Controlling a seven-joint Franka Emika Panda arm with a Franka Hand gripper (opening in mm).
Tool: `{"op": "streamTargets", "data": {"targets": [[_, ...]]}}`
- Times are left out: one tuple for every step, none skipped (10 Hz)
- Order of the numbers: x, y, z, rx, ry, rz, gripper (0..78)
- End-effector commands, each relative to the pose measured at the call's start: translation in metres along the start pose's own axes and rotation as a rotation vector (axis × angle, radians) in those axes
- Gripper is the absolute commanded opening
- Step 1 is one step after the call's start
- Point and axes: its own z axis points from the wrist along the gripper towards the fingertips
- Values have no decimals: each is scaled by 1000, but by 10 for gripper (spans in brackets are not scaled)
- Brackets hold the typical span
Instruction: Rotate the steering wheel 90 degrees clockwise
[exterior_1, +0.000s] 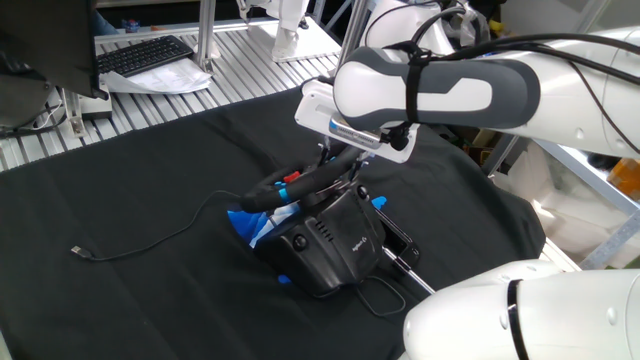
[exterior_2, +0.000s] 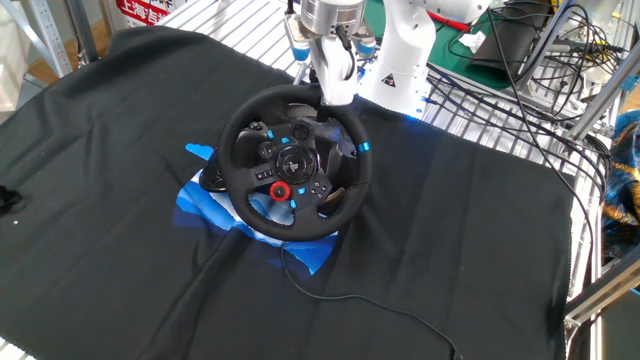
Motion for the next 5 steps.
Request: {"op": "streamTargets", "data": {"targets": [[-5, 2, -6, -5, -5, 2, 20], [-8, 3, -10, -3, -5, -4, 20], [-9, 3, -12, -2, -7, -10, 20], [-11, 2, -11, -4, -9, -15, 20], [-13, 0, -9, -5, -9, -26, 20]]}}
